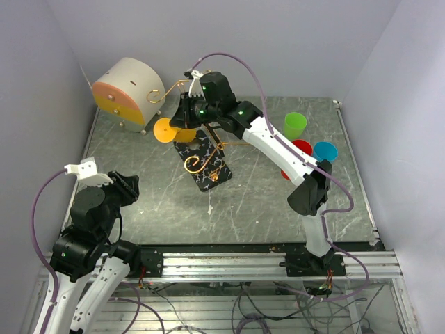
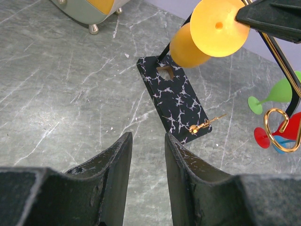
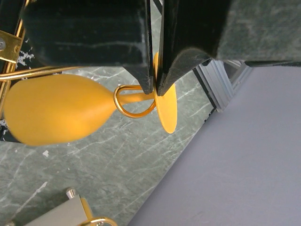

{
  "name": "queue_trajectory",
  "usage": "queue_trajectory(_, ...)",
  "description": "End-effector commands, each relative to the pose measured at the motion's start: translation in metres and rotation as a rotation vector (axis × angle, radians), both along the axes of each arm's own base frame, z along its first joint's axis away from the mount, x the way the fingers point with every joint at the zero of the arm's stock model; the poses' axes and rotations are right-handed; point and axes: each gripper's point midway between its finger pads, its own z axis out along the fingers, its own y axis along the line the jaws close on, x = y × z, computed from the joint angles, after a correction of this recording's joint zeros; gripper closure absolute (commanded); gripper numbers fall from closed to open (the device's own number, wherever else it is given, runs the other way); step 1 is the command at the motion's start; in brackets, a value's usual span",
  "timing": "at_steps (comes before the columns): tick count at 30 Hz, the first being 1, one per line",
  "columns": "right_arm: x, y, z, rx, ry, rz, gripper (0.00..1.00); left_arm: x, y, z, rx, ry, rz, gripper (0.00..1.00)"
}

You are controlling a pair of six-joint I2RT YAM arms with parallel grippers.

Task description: Take the wine glass off the wine glass rack

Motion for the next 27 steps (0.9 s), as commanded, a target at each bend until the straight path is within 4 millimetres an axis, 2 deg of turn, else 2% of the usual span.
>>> queue_trajectory(1,-0.011,0.001,0.022,0.046,-0.027,0.033,0.93,0.002,0.004,0.002,0.000,-0.014,0.025,0.55)
queue_trajectory(5,-0.012,0.006,0.018,0.050,-0.011,0.051,0.89,0.002,0.004,0.001,0.000,-0.012,0.026,0.55)
queue_trajectory(15,-0.012,0.007,0.013,0.043,-0.001,0.060,0.86,0.003,0.004,0.002,0.000,-0.012,0.024,0.55)
queue_trajectory(21,-0.010,0.008,0.009,0.033,0.006,0.055,0.79,0.003,0.003,0.001,0.002,-0.009,0.025,0.55)
queue_trajectory(23,-0.009,0.008,0.008,0.031,0.006,0.052,0.79,0.003,0.004,0.001,0.001,-0.011,0.025,0.55)
queue_trajectory(27,-0.008,0.009,0.007,0.027,0.008,0.050,0.91,0.003,0.003,0.001,0.001,-0.011,0.024,0.55)
